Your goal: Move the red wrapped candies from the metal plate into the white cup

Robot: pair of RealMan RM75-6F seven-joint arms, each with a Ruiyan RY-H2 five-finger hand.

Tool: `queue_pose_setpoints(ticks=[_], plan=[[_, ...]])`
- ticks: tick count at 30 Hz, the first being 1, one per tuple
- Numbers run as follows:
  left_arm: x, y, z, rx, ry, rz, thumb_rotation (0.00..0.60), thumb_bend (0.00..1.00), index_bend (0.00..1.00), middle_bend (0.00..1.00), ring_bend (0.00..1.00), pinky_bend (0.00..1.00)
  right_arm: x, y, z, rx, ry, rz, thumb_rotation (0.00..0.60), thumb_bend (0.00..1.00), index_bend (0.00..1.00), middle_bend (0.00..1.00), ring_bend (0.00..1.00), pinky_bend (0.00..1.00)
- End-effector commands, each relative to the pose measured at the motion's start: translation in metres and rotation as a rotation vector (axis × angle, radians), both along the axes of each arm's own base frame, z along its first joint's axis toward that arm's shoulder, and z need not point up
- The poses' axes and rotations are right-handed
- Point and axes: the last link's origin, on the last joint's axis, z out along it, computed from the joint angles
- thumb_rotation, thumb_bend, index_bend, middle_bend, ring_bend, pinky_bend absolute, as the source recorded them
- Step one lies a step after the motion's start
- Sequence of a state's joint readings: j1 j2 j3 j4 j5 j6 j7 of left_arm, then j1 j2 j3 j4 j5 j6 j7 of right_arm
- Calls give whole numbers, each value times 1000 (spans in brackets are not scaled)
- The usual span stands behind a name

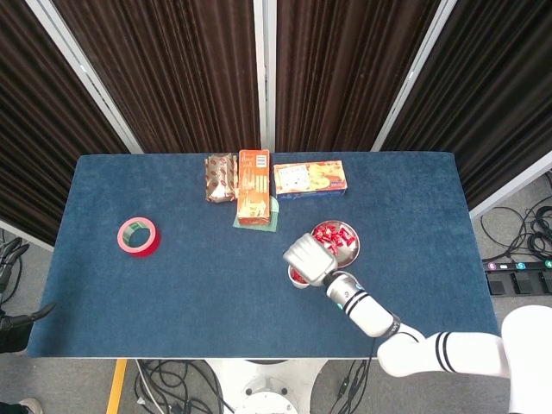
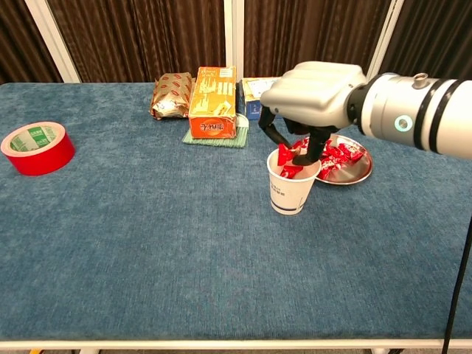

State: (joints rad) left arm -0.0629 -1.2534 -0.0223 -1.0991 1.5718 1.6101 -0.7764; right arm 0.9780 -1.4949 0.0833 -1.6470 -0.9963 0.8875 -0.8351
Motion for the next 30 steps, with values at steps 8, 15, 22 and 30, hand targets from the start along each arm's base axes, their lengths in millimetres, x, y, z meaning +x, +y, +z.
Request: queue_pose_setpoints(ticks=[8,15,22,30], plan=[[-2,-1,0,-2,-1,1,600,136,127,75,34,111,-1,-2,6,-18,-13,-16,600,101,505,1000,1000,1000],[-2,-1,-2,-10,-2,3,600,136,126,75,34,111,-21,-17,34,-106,-21,-75,600,101,503,1000,1000,1000],[-1,-2,-4,-15,-7,-4,600,136,126,75,34,111,-76,-44,23,-96,-16,-385,600,101,503,1000,1000,1000],[-2,-2,-4,-18,-2,1,600,136,126,75,34,111,-92,-62,3,-131,44,-388,600,101,502,1000,1000,1000]])
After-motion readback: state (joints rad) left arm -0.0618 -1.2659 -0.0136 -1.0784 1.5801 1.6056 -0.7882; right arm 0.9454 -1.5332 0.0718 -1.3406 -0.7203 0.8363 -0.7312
